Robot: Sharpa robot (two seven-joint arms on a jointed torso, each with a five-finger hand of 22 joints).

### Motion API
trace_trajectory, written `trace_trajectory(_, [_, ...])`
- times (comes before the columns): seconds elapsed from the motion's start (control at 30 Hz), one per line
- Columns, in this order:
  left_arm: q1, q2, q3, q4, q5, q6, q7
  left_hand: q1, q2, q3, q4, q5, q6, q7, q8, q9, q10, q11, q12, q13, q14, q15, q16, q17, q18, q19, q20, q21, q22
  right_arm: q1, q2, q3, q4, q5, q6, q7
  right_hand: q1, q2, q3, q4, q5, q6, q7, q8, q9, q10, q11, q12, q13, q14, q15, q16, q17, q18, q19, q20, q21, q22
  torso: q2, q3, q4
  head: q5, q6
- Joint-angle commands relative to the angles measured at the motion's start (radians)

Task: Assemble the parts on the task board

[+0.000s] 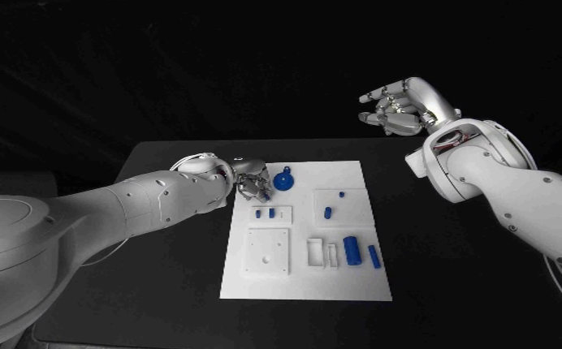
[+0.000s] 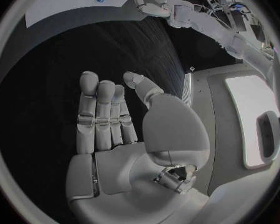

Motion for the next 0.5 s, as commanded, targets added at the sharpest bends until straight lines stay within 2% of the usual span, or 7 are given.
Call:
trace_trajectory(0.03, [0.000, 0.005, 0.001, -0.001, -0.005, -0.005, -0.013, 0.005, 0.006, 0.002, -0.002, 0.003, 0.000, 0.003, 0.003, 0.001, 0.006, 0.002, 0.003, 0.001, 0.001, -0.003, -0.005, 0.001, 0.014, 0.004, -0.004, -0.006, 0.001, -0.001, 0.001, 0.000, 0.003, -0.018, 0.009, 0.015, 0.000, 0.005, 0.001, -0.004, -0.001, 0.004, 0.000, 0.003, 0.001, -0.006, -0.001, 0.001, -0.001, -0.010, 0.000, 0.002, -0.001, 0.009, 0.003, 0.001, -0.003, 0.022, 0.000, 0.0001, -0.0002, -0.002, -0.001])
trace_trajectory(0.27, [0.000, 0.010, 0.001, -0.006, -0.008, 0.009, -0.023, 0.004, 0.006, 0.003, -0.002, 0.003, 0.000, 0.003, 0.003, 0.001, 0.005, 0.002, 0.003, 0.001, 0.000, -0.003, -0.005, 0.002, 0.014, 0.004, -0.004, -0.007, 0.003, -0.001, 0.001, 0.000, 0.004, -0.019, 0.015, 0.014, 0.000, 0.005, 0.003, -0.005, -0.001, 0.005, 0.000, 0.003, 0.001, -0.007, -0.001, 0.001, -0.003, -0.010, 0.000, 0.002, -0.004, 0.009, 0.005, 0.001, -0.010, 0.022, 0.000, -0.0001, 0.0007, -0.002, -0.002])
trace_trajectory(0.5, [-0.003, 0.016, 0.001, -0.010, -0.022, 0.032, -0.037, 0.004, 0.005, 0.005, -0.003, 0.003, -0.001, 0.003, 0.003, 0.001, 0.005, 0.002, 0.003, 0.001, -0.002, -0.003, -0.004, 0.004, 0.014, 0.004, -0.004, -0.010, 0.006, -0.001, 0.001, 0.000, 0.004, -0.020, 0.019, 0.015, -0.001, 0.005, 0.002, -0.005, -0.002, 0.004, 0.000, 0.003, 0.001, -0.009, 0.000, -0.001, -0.005, -0.013, 0.001, 0.001, -0.006, 0.009, 0.003, 0.002, -0.026, 0.020, 0.000, -0.0004, -0.0010, -0.004, -0.003])
